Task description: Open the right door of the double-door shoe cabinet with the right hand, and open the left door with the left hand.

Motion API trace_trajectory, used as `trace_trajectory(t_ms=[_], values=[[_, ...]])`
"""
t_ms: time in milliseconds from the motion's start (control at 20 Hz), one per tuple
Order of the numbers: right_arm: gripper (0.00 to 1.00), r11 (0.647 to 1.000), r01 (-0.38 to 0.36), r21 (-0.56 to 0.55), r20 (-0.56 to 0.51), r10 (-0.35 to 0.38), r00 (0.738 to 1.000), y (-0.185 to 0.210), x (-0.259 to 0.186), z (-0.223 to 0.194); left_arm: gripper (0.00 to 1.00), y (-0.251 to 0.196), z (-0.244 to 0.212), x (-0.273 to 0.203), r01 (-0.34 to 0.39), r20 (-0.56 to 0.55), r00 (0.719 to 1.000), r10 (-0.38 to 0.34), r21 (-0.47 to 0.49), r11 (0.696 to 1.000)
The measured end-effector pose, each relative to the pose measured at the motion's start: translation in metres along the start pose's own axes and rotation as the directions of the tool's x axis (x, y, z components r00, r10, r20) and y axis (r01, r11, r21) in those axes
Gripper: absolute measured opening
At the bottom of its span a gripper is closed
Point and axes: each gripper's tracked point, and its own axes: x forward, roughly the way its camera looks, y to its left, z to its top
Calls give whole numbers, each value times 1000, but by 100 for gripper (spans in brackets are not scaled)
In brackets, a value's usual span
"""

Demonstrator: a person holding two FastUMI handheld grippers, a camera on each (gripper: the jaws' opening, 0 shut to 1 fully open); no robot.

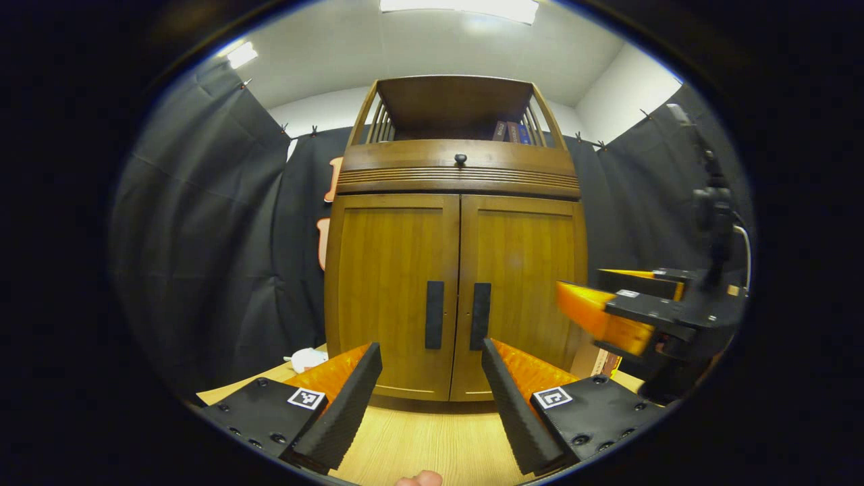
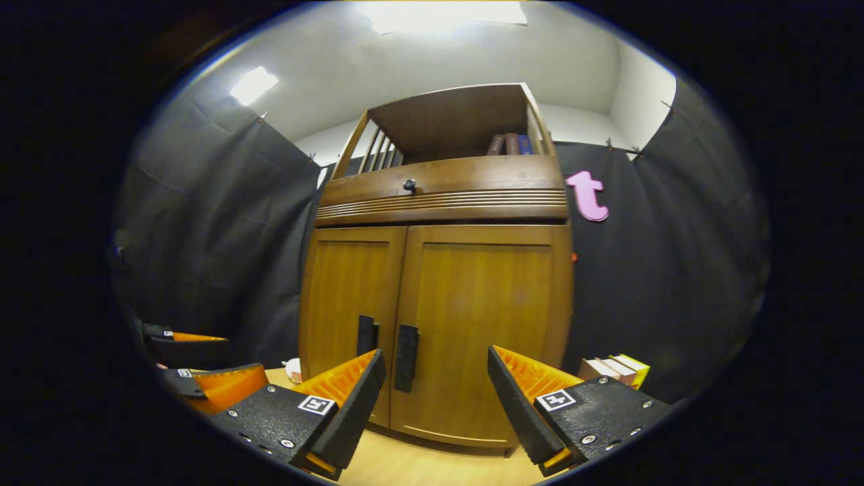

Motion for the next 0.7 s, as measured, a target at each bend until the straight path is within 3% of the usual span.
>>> trace_trajectory(t_ms=[150, 300, 500, 600, 700], values=[[92, 998, -65, 24, -41, 66, 997, 21, 62, -23, 93, 18, 0, -8, -38, -3, 999, 38, -6, 999], [92, 998, -53, 32, -133, 57, 989, 24, 115, -68, 96, 38, -3, -15, -84, -3, 996, 84, -10, 996], [83, 999, -3, 42, -199, 11, 980, 19, 153, -98, 93, 71, -9, -19, -155, -16, 988, 154, -10, 988], [75, 998, 24, 64, -216, -9, 976, 19, 162, -105, 93, 87, -8, -20, -191, -19, 981, 191, -9, 982], [54, 993, 81, 86, -211, -61, 976, 10, 167, -107, 93, 100, -8, -22, -220, -16, 975, 220, -2, 975]])
